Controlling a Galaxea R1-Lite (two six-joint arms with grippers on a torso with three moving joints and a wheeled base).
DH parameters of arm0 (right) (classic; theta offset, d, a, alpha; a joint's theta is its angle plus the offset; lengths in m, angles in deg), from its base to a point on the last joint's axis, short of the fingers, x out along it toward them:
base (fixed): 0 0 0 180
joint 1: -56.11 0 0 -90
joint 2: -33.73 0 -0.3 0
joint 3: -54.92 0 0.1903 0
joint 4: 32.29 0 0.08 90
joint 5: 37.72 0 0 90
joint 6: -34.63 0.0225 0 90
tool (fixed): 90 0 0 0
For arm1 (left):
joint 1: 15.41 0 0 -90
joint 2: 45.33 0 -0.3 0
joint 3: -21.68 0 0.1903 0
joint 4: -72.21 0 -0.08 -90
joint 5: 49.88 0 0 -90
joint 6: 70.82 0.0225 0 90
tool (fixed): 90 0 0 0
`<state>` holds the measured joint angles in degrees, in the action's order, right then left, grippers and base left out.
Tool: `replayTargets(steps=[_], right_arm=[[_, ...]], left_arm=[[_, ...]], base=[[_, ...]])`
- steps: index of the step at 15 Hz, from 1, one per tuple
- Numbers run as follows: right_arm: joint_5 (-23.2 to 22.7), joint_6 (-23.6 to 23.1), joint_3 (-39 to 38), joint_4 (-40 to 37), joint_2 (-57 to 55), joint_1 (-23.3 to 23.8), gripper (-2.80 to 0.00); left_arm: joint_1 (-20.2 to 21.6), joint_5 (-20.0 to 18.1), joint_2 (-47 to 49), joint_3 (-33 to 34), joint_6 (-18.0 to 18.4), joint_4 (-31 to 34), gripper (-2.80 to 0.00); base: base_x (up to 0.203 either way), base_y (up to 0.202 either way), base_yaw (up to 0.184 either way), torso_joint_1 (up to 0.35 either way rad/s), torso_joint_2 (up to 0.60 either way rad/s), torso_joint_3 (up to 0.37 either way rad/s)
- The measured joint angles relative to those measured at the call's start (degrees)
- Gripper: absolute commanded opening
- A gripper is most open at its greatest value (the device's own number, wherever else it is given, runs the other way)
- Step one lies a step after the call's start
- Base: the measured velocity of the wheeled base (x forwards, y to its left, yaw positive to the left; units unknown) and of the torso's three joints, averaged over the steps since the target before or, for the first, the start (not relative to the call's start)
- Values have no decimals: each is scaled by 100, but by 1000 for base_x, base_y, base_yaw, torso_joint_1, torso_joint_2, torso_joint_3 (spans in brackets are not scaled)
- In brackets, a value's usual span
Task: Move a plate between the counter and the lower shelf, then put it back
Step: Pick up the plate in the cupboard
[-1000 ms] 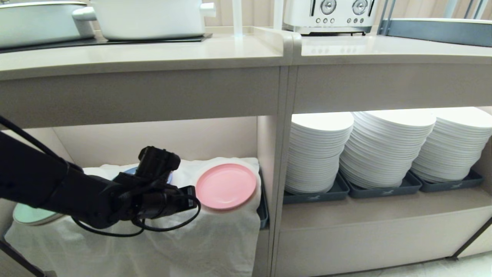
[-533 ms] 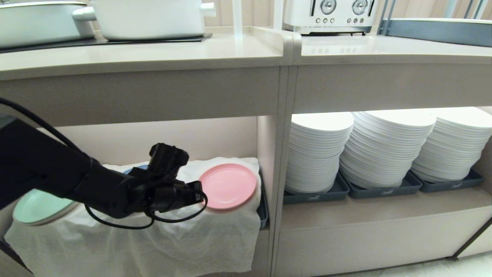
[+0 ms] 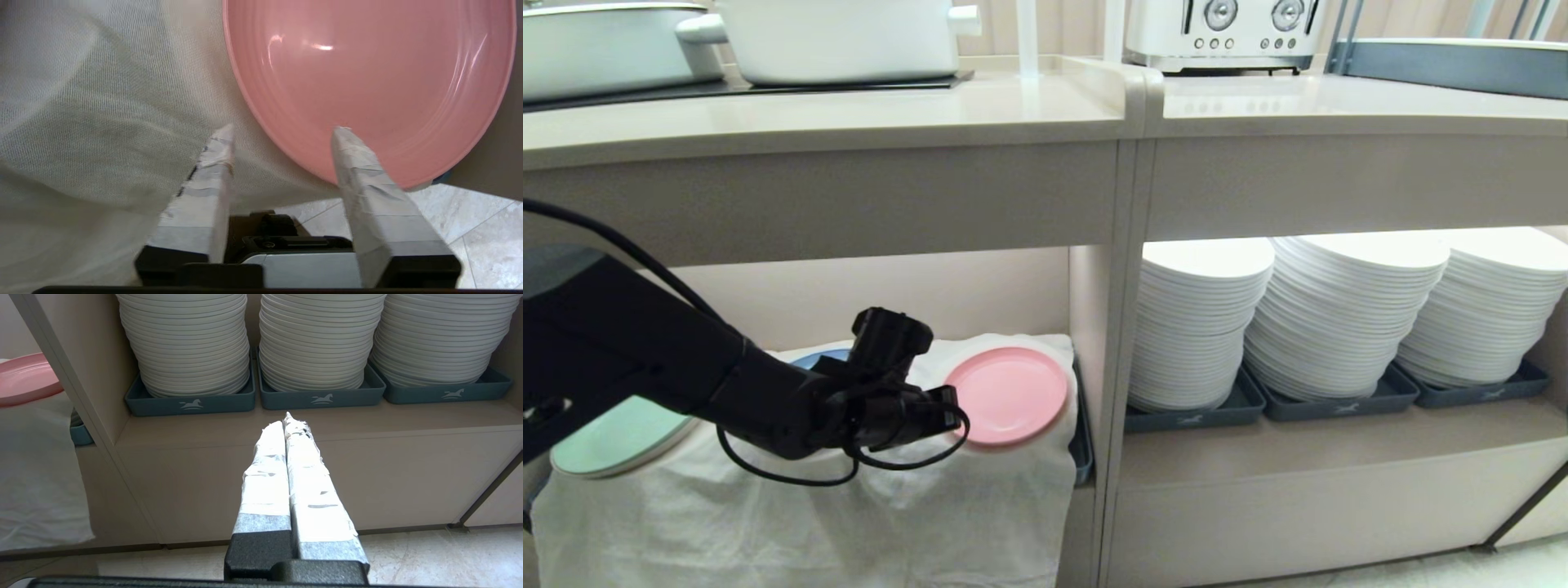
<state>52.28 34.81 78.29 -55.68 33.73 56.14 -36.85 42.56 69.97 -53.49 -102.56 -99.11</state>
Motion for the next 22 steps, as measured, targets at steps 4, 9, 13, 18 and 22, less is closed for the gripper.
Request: replayTargets(steps=[4, 9, 13, 18, 22], right_arm=[[2, -2, 0, 0, 0, -2, -280], [0, 0, 0, 0, 0, -2, -280], [4, -1, 0, 0, 0, 0, -280], [0, 0, 0, -2, 0, -2, -280], [1, 0, 0, -2, 0, -2, -280]], left_arm=[[4, 164, 128, -227, -67, 2, 0], [-9, 256, 365, -391, -60, -2, 0], [-9, 349, 544, -600, -67, -5, 0], [-80, 351, 657, -746, -61, -1, 0], [-85, 378, 732, -781, -59, -7, 0]], base=[[0, 0, 0, 0, 0, 0], [0, 0, 0, 0, 0, 0], [0, 0, 0, 0, 0, 0], [0, 0, 0, 0, 0, 0], [0, 0, 0, 0, 0, 0]])
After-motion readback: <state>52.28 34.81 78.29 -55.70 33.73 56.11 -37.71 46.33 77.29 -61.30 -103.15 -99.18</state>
